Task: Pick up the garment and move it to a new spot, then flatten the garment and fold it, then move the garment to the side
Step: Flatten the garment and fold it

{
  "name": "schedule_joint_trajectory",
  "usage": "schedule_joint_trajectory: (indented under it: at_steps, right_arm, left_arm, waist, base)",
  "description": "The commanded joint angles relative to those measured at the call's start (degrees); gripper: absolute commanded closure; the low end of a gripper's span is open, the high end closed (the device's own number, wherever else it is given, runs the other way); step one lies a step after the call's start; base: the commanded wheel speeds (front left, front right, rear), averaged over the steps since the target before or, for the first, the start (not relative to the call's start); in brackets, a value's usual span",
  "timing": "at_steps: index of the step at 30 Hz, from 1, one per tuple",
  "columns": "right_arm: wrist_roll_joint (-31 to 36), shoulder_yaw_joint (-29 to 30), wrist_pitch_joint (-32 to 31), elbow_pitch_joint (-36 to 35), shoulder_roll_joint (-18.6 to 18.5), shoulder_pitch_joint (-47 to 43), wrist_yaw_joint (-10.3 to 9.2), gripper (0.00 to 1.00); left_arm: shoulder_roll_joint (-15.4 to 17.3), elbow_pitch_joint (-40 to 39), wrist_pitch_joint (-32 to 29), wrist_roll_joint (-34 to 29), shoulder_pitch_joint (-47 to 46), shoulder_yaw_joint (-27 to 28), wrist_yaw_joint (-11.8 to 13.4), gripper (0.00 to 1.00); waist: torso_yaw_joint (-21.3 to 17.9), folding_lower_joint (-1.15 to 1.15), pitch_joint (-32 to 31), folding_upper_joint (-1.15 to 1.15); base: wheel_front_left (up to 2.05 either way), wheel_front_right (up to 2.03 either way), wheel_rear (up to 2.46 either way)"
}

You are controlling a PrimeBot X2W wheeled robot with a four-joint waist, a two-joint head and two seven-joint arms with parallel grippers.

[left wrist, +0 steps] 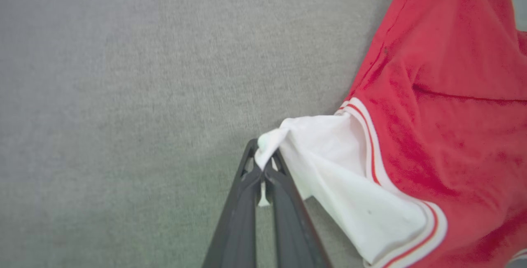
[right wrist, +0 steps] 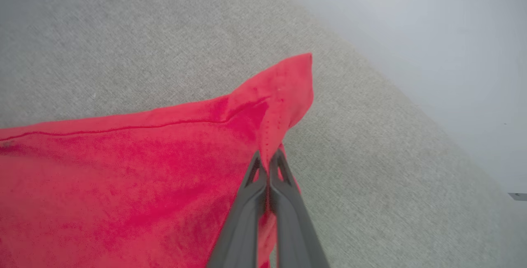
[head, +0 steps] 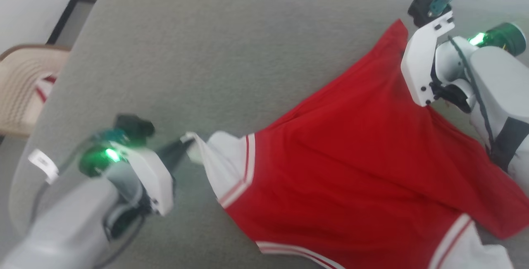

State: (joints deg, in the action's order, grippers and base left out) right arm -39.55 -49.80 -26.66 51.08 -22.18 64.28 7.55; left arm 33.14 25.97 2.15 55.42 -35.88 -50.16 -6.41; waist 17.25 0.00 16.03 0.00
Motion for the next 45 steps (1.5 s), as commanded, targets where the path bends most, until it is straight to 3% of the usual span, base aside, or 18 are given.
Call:
schedule_joint_trajectory:
  at_steps: [1,8,13,24,28,33,39,45]
  right_arm:
    - [-0.62,-0.05,1.18,-0.60,-0.25,0.63,-0.12,1.00]
    - [-2.34,1.72,5.39,-2.08,-0.76,2.61,-0.12,1.00]
    - [-1.65,3.80,7.47,-2.07,-0.27,4.81,-0.11,1.00]
    - [2.17,9.95,11.20,-2.54,1.59,10.22,-0.12,1.00]
    - [5.40,12.52,13.26,-1.25,2.93,12.78,-0.12,1.00]
    - [11.00,17.22,17.67,3.03,5.38,17.42,-0.12,1.00]
    - [20.05,24.09,26.58,8.88,7.15,23.53,-0.12,1.00]
    - [32.03,32.57,37.34,13.38,8.23,29.69,-0.12,1.00]
  left_arm:
    - [0.83,-0.43,-0.35,-0.24,-1.64,0.59,0.33,1.00]
    - [7.28,-3.98,-6.75,-1.75,-11.06,3.02,1.70,1.00]
    - [9.63,-5.18,-11.95,-2.35,-18.85,4.36,1.54,1.00]
    - [9.48,1.02,-17.48,-5.61,-36.37,5.41,0.13,1.00]
    - [8.58,5.21,-15.34,-8.61,-42.18,4.80,-0.37,1.00]
    - [6.68,11.24,-7.80,-13.36,-50.55,4.61,-0.65,1.00]
    - [4.48,17.41,1.35,-18.33,-59.56,4.71,-0.47,1.00]
    - [2.02,23.23,12.27,-24.25,-70.78,5.60,1.35,1.00]
  waist:
    - [-2.02,0.00,-1.66,0.00]
    - [-7.61,0.00,-5.75,0.00]
    - [-10.73,0.00,-7.70,0.00]
    - [-15.41,0.00,-9.64,0.00]
    - [-16.47,0.00,-8.32,0.00]
    - [-17.56,0.00,-3.96,0.00]
    - [-17.99,0.00,2.13,0.00]
    - [-17.47,0.00,9.50,0.00]
  base:
    - [0.00,0.00,0.00]
    - [0.00,0.00,0.00]
    - [0.00,0.00,0.00]
    - [0.00,0.00,0.00]
    - [0.00,0.00,0.00]
    - [0.00,0.00,0.00]
    - [0.00,0.00,0.00]
    - [0.00,0.00,0.00]
